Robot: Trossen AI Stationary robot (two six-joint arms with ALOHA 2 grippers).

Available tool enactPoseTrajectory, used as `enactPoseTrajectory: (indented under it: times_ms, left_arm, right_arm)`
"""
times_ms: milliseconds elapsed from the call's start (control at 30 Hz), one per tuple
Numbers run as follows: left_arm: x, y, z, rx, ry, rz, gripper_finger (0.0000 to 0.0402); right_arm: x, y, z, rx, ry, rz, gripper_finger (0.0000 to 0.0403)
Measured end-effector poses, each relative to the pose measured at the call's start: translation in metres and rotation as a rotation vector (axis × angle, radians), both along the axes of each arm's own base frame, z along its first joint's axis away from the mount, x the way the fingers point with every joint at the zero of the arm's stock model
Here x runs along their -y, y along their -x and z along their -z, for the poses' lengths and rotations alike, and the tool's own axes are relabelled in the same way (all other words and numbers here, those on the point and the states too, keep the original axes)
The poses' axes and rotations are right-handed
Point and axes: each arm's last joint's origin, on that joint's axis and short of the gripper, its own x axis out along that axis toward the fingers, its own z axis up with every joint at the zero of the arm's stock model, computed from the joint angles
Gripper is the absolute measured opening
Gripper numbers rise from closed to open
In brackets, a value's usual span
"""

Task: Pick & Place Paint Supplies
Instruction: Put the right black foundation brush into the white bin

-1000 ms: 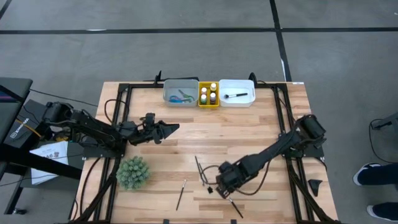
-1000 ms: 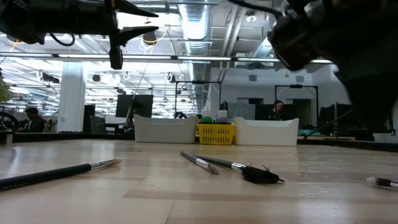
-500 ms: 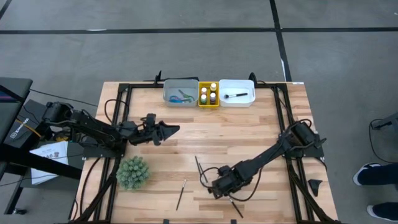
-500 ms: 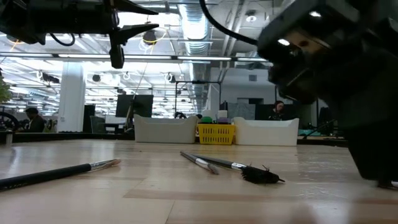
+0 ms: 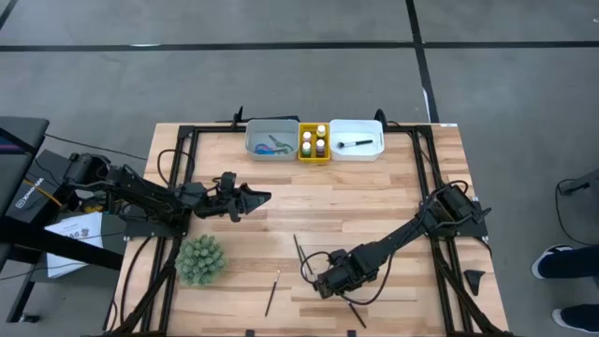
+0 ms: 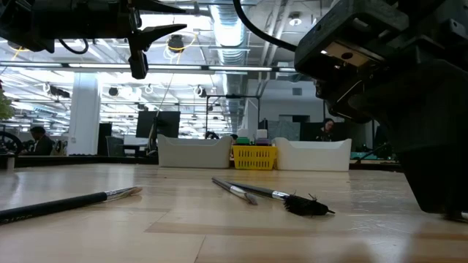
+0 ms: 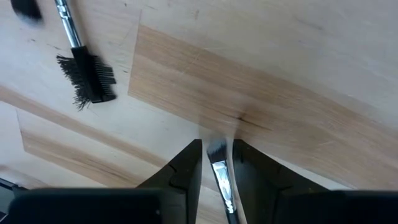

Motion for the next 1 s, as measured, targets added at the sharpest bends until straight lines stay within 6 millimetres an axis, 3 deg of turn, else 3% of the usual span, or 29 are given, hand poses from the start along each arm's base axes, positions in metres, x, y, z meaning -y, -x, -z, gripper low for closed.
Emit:
enactPoseTrajectory:
  times_ms: [233, 567, 733, 1000]
  left_arm:
    - [0.0, 0.0, 0.0, 0.0, 0.0, 0.002, 0.0088]
    - [0.001, 0.0, 0.0, 0.003, -0.001, 0.014, 0.0088]
    - [0.001, 0.0, 0.0, 0.003, -0.001, 0.014, 0.0088]
    - [0.001, 0.0, 0.0, 0.003, -0.001, 0.015, 0.0088]
  right_arm:
    - [0.0, 0.0, 0.001, 0.003, 0.019, 0.004, 0.008]
    - [0.0, 0.003, 0.003, -0.002, 0.055, -0.001, 0.0007]
    - [0.001, 0.003, 0.002, 0.013, 0.077, 0.005, 0.0003]
    - [0.002, 0.002, -0.021, 0.135, 0.207, 0.009, 0.0001]
